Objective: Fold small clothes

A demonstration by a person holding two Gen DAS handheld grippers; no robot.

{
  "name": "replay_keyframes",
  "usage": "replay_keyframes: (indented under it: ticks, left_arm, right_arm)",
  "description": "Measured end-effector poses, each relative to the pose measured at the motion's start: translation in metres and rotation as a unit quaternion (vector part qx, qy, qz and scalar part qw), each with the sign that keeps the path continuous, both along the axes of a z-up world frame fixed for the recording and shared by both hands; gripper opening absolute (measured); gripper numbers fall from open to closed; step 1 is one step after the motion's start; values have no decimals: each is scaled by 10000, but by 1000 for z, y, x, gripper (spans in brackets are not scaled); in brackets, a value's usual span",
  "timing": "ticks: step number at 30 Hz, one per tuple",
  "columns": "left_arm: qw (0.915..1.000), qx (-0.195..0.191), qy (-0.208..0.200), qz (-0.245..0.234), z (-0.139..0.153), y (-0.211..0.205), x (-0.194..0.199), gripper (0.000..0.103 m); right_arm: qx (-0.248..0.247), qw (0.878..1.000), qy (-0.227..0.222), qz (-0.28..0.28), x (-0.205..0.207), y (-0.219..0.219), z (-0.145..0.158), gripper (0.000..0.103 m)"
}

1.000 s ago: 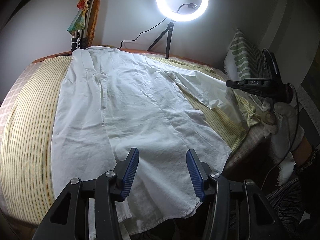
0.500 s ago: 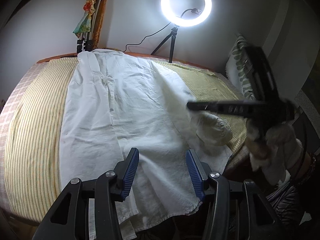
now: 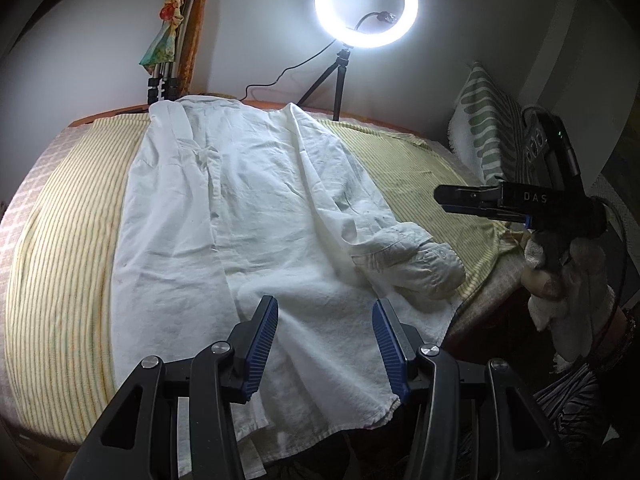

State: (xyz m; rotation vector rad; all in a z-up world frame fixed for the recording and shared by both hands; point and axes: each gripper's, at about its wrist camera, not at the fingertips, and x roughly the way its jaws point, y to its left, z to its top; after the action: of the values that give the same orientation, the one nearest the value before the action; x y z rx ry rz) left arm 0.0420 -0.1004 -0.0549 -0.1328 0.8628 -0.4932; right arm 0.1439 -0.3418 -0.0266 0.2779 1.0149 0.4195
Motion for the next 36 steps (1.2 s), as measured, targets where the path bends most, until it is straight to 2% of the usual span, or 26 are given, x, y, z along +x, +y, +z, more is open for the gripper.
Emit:
replay_keyframes:
  ticks: [2,5,9,10,11,12,13,14,19,24,27,31,33,34,36]
  left_arm:
    - [10000,11,28,-45,-2,-5,1,50]
    - [9999,45,57,-100,-5,-14,4,50]
    - [9998,98,73,-138,-9,-21,6,50]
    - [9998,100,82,-135,-10,-21,7,50]
    - [9998,93,94,-124,-10,-21,8,50]
    - [9999,79,104,-108,-10,-20,9,50]
    - [9999,58,114,-86,-10,-19,9,50]
    - [9999,41,120,-62,-10,-17,10,50]
    - [9998,-101,181,75,-9,-7,12,50]
    - [9992,-235,202,243,-6,4,15,50]
    - [9986,-314,191,383,-5,12,17,50]
    - [9978,-383,214,487,-4,19,19,50]
    - [9980,-365,215,477,-4,19,19,50]
    - [9980,-360,214,466,-3,18,18,50]
    - [9983,-362,207,415,-3,16,16,50]
  right_arm:
    - [-144,9993,182,-289,0,-16,-11,64]
    - [-410,9957,572,-600,4,-33,-36,64]
    - [-331,9934,921,-597,10,-41,-61,64]
    - [-268,9937,944,-551,10,-39,-64,56]
    - [-162,9943,925,-499,10,-38,-65,31]
    - [-91,9947,920,-448,9,-37,-65,14]
    - [-15,9952,911,-370,9,-34,-62,9]
    - [-18,9961,813,-342,7,-32,-58,8]
    - [62,9998,160,96,-14,-14,-18,7]
    - [103,9950,-454,881,-41,24,15,7]
    - [236,9863,-484,1562,-56,57,19,7]
    - [104,9642,-367,2624,-82,99,11,8]
    - [35,9606,-411,2749,-87,102,11,10]
    - [170,9611,-397,2729,-85,97,13,13]
    - [502,9675,-369,2452,-75,78,18,35]
